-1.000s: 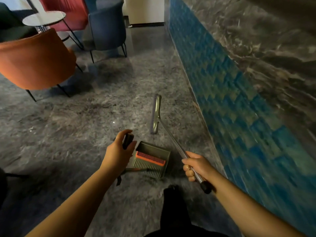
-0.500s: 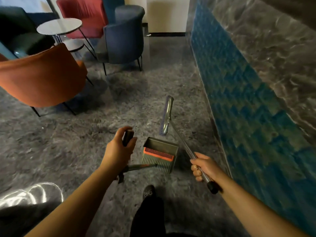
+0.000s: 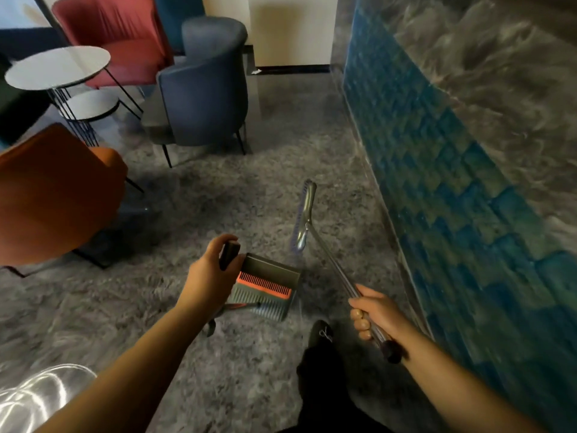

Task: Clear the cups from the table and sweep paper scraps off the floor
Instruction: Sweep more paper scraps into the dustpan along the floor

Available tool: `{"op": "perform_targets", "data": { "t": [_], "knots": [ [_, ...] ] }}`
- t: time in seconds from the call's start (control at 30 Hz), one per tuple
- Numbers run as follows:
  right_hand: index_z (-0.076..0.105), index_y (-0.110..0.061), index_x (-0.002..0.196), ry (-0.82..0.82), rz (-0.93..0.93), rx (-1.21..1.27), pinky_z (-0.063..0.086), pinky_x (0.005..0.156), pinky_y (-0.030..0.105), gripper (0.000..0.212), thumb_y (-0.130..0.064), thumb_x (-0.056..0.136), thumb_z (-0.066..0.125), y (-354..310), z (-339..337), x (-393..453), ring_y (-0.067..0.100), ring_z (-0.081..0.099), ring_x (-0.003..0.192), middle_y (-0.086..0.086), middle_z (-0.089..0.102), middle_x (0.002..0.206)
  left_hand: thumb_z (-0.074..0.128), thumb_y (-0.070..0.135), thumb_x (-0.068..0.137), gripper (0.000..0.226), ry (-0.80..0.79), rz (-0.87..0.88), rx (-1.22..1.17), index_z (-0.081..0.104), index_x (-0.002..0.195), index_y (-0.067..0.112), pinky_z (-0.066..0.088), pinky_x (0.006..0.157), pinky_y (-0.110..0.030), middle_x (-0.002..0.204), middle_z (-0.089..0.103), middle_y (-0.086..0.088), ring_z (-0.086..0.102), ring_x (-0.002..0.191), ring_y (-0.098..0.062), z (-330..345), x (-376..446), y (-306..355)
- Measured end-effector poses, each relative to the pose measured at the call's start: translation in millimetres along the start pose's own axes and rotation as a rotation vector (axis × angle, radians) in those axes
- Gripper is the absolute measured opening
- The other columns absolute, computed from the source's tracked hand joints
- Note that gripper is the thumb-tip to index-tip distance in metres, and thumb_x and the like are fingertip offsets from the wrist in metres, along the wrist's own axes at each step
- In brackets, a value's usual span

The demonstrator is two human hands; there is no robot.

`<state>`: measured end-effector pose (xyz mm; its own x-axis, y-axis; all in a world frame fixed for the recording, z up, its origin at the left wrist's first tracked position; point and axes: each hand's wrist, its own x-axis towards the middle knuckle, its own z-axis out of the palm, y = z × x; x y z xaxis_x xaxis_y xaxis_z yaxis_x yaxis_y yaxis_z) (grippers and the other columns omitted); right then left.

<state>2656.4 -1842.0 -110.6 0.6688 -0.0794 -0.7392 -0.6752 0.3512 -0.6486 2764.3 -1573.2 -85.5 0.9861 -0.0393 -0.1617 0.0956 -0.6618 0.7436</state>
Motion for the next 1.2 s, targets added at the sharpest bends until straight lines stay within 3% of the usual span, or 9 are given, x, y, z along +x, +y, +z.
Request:
{"op": "perform_targets", "data": {
  "t": [0.13,0.27,0.47,0.63,0.8,0.9,1.0,1.1,1.2],
  "knots": [
    [0.028,-0.01,0.146,0.002,0.017,-0.026,0.026,0.034,0.014,0.049,0.002,0.099,0.038,-76.4,-1.5,82.3,0.009,0.032,0.029,0.002,0.036,0.045,0.062,0.035,0.093,0.032,0.063,-0.024,-0.003,0.049,0.122,0.038,0.057,0.067,-0.04,0.095,0.066,-0.006,0.066,0.076,-0.024,10.1,104.4,18.7],
    [0.039,-0.011,0.14,-0.005,0.034,-0.11,0.026,0.032,0.014,0.044,0.003,0.098,0.039,-145.1,1.4,148.2,0.01,0.032,0.029,0.002,0.037,0.045,0.06,0.031,0.095,0.034,0.099,-0.06,0.01,0.049,0.127,0.031,0.055,0.074,-0.039,0.1,0.066,-0.008,0.065,0.084,-0.028,8.1,190.8,40.3],
    [0.032,-0.017,0.147,0.008,0.098,-0.159,0.028,0.032,0.016,0.053,0.001,0.098,0.042,-196.9,13.6,213.1,0.01,0.035,0.031,0.004,0.041,0.049,0.06,0.033,0.095,0.034,0.074,-0.09,0.022,0.049,0.127,0.033,0.057,0.073,-0.042,0.099,0.063,-0.007,0.064,0.083,-0.028,-4.9,275.0,49.9],
    [0.04,-0.007,0.136,0.01,0.168,-0.164,0.026,0.032,0.014,0.04,0.003,0.098,0.04,-195.3,33.2,245.0,0.01,0.033,0.029,0.003,0.037,0.048,0.061,0.032,0.094,0.034,-0.034,-0.097,0.066,0.051,0.126,0.036,0.047,0.058,-0.026,0.091,0.062,0.001,0.06,0.07,-0.015,-16.5,311.1,26.7],
    [0.041,-0.009,0.133,-0.006,0.242,-0.167,0.026,0.033,0.013,0.038,0.004,0.098,0.039,-177.3,46.8,264.0,0.01,0.032,0.028,0.004,0.036,0.046,0.065,0.033,0.092,0.027,-0.138,-0.149,0.093,0.052,0.108,0.051,0.045,0.044,-0.019,0.083,0.063,0.007,0.06,0.054,-0.01,-35.7,300.1,-13.3],
    [0.046,-0.001,0.128,-0.027,0.276,-0.21,0.027,0.033,0.013,0.032,0.005,0.097,0.037,-166.6,49.3,272.5,0.01,0.032,0.028,0.004,0.035,0.049,0.065,0.034,0.092,0.032,-0.172,-0.195,0.106,0.049,0.098,0.061,0.041,0.042,-0.013,0.081,0.063,0.007,0.059,0.05,-0.005,-38.4,283.9,-35.0],
    [0.051,-0.007,0.125,-0.039,0.318,-0.241,0.027,0.033,0.013,0.032,0.003,0.098,0.036,-152.1,50.2,281.8,0.009,0.033,0.029,0.004,0.037,0.05,0.065,0.035,0.091,0.032,-0.203,-0.211,0.182,0.051,0.11,0.056,0.039,0.043,-0.008,0.088,0.06,0.017,0.057,0.055,0.003,-33.3,270.9,-51.3],
    [0.052,-0.013,0.121,-0.041,0.36,-0.243,0.028,0.033,0.014,0.03,0.001,0.099,0.037,-137.9,53.9,292.1,0.01,0.034,0.029,0.004,0.038,0.05,0.066,0.034,0.091,0.032,-0.213,-0.205,0.226,0.055,0.12,0.045,0.036,0.045,-0.007,0.093,0.061,0.012,0.055,0.06,0.004,-26.4,268.8,-65.5],
    [0.052,-0.014,0.115,-0.044,0.37,-0.246,0.028,0.033,0.015,0.027,0.001,0.098,0.037,-121.1,62.2,302.2,0.01,0.035,0.03,0.003,0.038,0.049,0.064,0.034,0.092,0.033,-0.219,-0.214,0.204,0.054,0.121,0.046,0.037,0.045,-0.008,0.094,0.059,0.012,0.056,0.061,0.001,-26.3,277.5,-74.5]
  ]
}}
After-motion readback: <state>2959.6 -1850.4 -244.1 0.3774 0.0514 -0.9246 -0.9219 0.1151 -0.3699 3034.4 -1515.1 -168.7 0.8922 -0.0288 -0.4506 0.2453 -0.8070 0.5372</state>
